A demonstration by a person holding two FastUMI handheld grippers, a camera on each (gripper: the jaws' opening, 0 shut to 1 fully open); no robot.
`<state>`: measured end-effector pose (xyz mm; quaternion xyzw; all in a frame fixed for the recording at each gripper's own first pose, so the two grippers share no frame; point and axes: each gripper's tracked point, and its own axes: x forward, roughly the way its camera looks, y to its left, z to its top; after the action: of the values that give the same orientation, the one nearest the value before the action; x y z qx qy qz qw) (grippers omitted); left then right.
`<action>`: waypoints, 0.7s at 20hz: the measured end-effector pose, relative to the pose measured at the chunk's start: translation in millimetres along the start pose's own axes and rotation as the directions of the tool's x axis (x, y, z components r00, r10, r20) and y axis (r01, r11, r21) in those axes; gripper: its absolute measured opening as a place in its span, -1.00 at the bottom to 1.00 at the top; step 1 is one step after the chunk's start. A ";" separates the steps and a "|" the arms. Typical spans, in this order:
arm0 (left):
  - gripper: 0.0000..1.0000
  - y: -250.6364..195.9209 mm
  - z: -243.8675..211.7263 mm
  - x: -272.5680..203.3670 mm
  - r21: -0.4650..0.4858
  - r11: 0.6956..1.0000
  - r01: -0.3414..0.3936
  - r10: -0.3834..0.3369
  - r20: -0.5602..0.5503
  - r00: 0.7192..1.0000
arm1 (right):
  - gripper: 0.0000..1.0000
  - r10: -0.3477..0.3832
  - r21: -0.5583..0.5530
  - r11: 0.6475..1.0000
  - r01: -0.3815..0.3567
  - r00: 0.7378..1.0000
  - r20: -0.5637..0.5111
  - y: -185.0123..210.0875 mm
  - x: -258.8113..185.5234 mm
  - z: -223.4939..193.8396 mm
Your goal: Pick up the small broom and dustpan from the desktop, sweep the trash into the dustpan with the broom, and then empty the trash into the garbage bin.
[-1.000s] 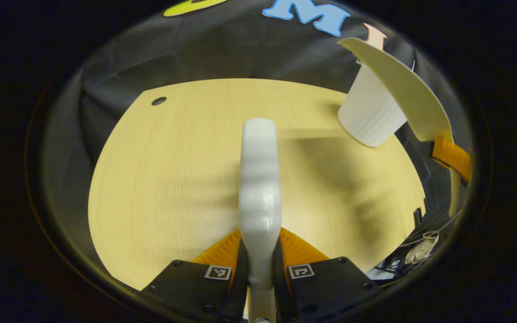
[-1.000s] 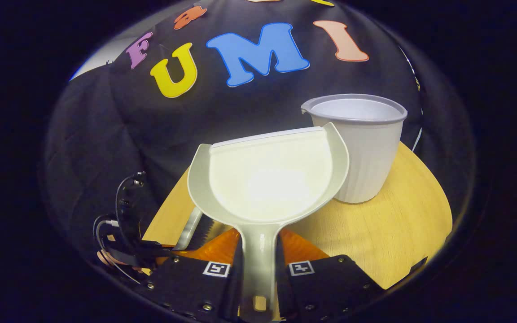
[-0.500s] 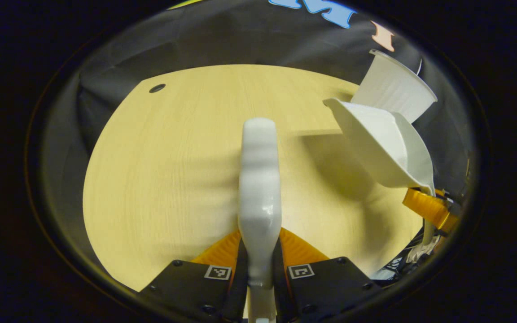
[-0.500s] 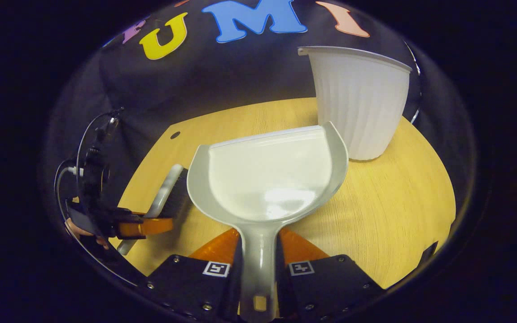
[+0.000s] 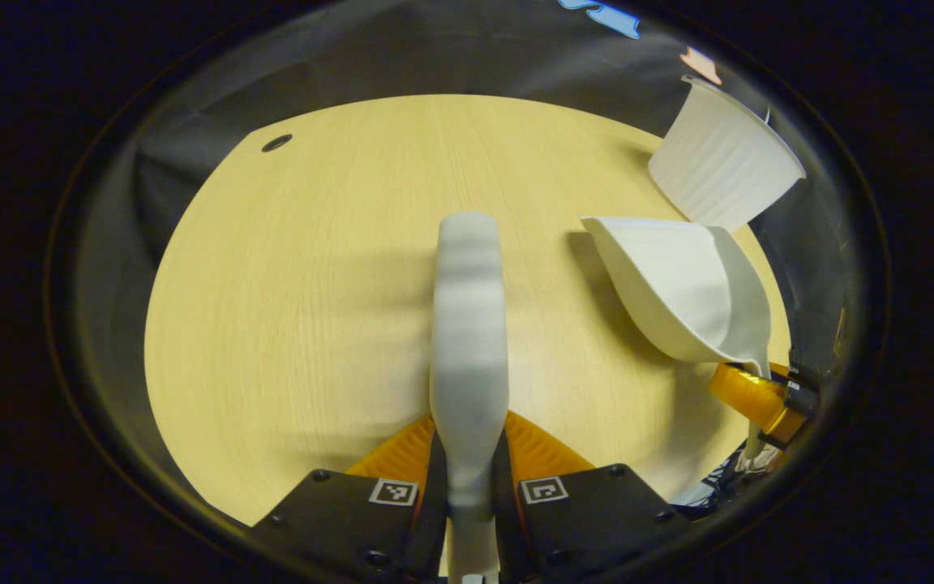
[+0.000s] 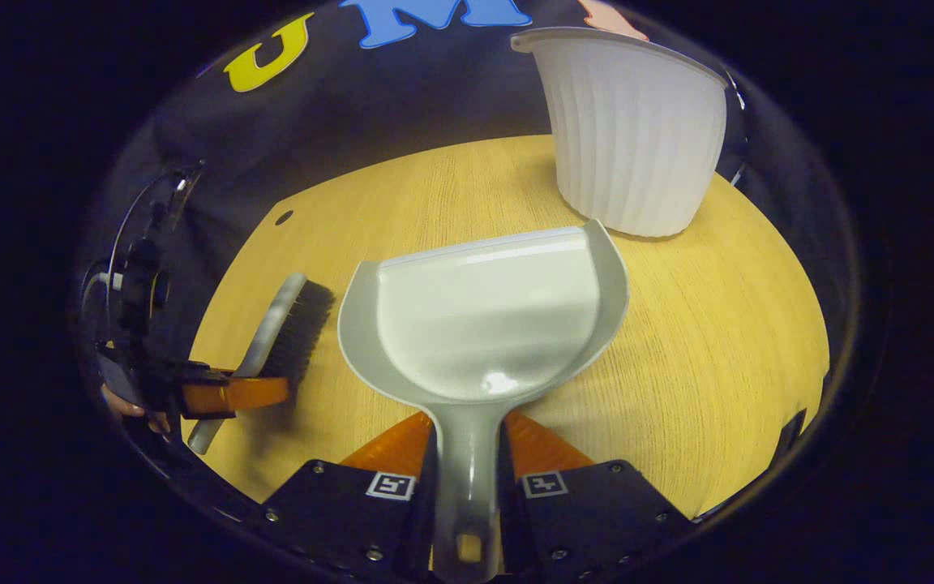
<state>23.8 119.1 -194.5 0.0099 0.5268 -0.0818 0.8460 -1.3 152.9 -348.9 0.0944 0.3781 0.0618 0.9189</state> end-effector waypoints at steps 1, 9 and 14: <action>-0.33 0.4 2.0 -4.3 0.000 1.000 -0.006 0.006 -0.003 1.000 | -0.34 -0.002 0.006 1.000 0.002 1.000 -0.009 -0.5 0.8 -1.9; -0.31 15.5 25.2 -24.6 -0.012 1.000 -0.025 0.025 -0.005 1.000 | -0.31 -0.001 0.046 0.999 0.004 0.999 -0.050 -0.9 5.0 -11.5; -0.20 13.9 22.7 -19.8 -0.010 0.999 -0.044 0.044 0.007 0.999 | -0.11 0.006 0.046 0.999 -0.005 0.999 -0.042 -0.3 5.5 -10.7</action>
<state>37.5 133.0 -167.6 0.0169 0.5240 -0.0607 0.8494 -5.0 155.0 -360.2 0.1150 0.3984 0.0577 0.9081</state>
